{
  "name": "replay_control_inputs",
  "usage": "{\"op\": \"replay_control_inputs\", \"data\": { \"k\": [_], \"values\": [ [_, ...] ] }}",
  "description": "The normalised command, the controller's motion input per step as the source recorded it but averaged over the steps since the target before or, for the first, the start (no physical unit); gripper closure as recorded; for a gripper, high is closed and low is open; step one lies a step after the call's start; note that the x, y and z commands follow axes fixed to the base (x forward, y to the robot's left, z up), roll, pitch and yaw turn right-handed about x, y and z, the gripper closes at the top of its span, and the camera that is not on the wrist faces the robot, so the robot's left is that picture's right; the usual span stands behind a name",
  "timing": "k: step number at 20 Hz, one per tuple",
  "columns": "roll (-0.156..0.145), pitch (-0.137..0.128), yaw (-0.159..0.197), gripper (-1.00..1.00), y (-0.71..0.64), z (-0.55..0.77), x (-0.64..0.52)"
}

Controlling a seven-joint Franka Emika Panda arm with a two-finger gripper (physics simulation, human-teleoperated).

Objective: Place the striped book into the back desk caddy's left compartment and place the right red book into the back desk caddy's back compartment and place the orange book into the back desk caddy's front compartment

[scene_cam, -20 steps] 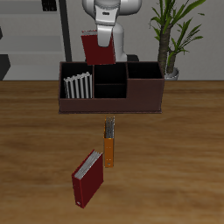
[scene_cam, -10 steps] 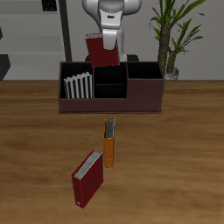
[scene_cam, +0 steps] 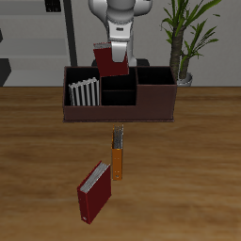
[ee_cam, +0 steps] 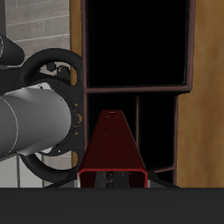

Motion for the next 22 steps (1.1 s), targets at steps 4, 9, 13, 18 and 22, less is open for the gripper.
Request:
{"op": "replay_control_inputs", "data": {
  "k": [4,9,13,18,22],
  "values": [
    [-0.021,0.018,0.017,1.0,-0.1,-0.1,0.08],
    [-0.016,0.007,-0.017,1.0,-0.05,-0.03,0.06],
    [-0.013,0.005,-0.015,1.0,0.0,0.0,0.05],
    [0.0,0.0,-0.023,1.0,0.11,0.02,0.04],
    [0.015,0.027,0.0,1.0,0.1,-0.11,-0.03]
  ]
}}
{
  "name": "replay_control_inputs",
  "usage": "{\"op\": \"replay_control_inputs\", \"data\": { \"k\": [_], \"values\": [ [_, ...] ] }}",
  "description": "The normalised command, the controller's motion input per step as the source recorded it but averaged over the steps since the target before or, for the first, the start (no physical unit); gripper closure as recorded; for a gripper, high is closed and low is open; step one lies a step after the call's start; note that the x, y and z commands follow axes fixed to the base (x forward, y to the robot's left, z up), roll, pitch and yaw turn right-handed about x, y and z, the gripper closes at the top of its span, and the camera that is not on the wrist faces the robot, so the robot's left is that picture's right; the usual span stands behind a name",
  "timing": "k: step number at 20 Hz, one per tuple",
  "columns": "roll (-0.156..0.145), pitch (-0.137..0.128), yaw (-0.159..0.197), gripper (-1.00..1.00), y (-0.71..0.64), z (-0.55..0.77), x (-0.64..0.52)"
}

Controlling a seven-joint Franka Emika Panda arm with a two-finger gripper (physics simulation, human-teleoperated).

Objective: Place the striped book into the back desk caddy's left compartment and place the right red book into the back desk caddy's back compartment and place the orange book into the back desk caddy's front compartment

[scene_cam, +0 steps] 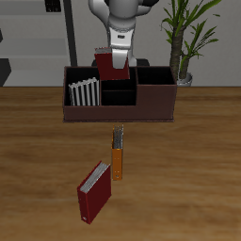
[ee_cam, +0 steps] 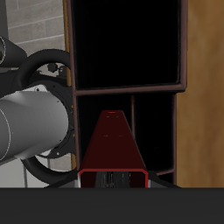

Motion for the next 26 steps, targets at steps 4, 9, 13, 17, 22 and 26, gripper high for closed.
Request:
{"op": "replay_control_inputs", "data": {
  "k": [4,9,13,17,22,26],
  "values": [
    [0.009,0.025,-0.002,1.0,0.04,-0.09,0.02],
    [0.006,0.056,0.001,1.0,0.04,-0.24,0.0],
    [-0.006,0.029,-0.003,1.0,-0.04,-0.13,0.01],
    [0.001,0.048,0.006,1.0,0.04,-0.23,0.05],
    [0.004,0.057,-0.01,1.0,-0.01,-0.23,-0.01],
    [0.002,0.044,-0.017,1.0,-0.04,-0.17,-0.04]
  ]
}}
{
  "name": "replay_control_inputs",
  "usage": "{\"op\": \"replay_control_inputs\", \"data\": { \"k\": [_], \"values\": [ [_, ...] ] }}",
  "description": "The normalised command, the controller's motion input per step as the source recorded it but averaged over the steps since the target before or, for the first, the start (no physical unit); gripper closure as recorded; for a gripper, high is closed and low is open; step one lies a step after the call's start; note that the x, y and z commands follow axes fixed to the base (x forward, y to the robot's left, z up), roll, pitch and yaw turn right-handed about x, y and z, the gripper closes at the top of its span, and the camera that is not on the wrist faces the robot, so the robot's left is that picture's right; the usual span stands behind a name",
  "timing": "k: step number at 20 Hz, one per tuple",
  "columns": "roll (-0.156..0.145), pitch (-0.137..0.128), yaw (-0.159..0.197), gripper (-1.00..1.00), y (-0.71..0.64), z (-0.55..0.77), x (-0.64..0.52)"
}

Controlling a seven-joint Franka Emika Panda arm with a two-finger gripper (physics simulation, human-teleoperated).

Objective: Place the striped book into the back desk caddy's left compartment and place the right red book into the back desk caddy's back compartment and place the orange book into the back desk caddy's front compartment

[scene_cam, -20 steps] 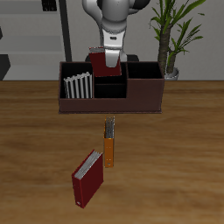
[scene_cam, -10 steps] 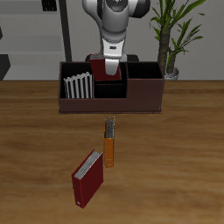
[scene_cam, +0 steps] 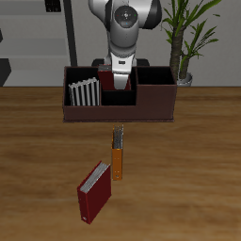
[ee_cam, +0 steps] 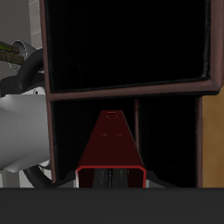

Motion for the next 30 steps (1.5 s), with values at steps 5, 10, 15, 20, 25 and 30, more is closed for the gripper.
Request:
{"op": "replay_control_inputs", "data": {
  "k": [5,10,15,20,25,30],
  "values": [
    [0.009,0.062,0.0,1.0,-0.01,-0.29,-0.07],
    [0.0,0.117,-0.071,-1.0,0.0,-0.32,-0.09],
    [0.011,0.072,-0.035,-1.0,-0.04,-0.19,-0.16],
    [0.032,-0.012,-0.067,-1.0,0.05,0.21,-0.12],
    [0.012,-0.075,-0.083,-1.0,0.01,0.44,-0.01],
    [-0.045,-0.146,-0.198,-1.0,-0.15,0.62,0.28]
  ]
}}
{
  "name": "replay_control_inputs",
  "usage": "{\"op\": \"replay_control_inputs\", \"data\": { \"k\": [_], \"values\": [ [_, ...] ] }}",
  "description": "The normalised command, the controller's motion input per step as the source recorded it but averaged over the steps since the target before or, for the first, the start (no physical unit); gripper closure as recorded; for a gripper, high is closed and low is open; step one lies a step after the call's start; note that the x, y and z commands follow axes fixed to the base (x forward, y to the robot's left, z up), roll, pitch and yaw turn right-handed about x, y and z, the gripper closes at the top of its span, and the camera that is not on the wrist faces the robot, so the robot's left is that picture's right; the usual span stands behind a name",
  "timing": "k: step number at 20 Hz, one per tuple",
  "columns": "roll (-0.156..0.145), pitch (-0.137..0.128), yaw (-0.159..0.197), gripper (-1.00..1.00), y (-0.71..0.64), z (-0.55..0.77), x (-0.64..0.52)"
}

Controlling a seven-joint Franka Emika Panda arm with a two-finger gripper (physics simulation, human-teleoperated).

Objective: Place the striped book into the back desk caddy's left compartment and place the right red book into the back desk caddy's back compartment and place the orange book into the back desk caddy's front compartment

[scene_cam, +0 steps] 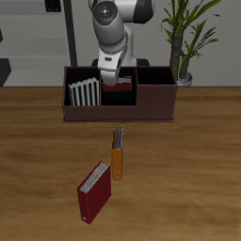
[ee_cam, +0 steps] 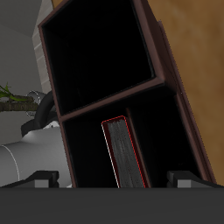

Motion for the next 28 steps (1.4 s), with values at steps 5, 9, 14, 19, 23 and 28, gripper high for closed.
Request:
{"op": "replay_control_inputs", "data": {
  "k": [5,9,14,19,23,28],
  "values": [
    [-0.071,-0.129,-0.25,-1.0,-0.18,0.36,0.39],
    [-0.111,-0.165,-0.416,-1.0,-0.3,0.22,0.55],
    [-0.074,-0.085,-0.385,-1.0,-0.14,0.1,0.35],
    [-0.027,-0.086,-0.407,-1.0,-0.07,0.13,0.13],
    [-0.005,-0.041,-0.339,-1.0,0.02,0.06,0.07],
    [-0.006,-0.038,-0.247,-1.0,0.05,0.08,0.21]
  ]
}}
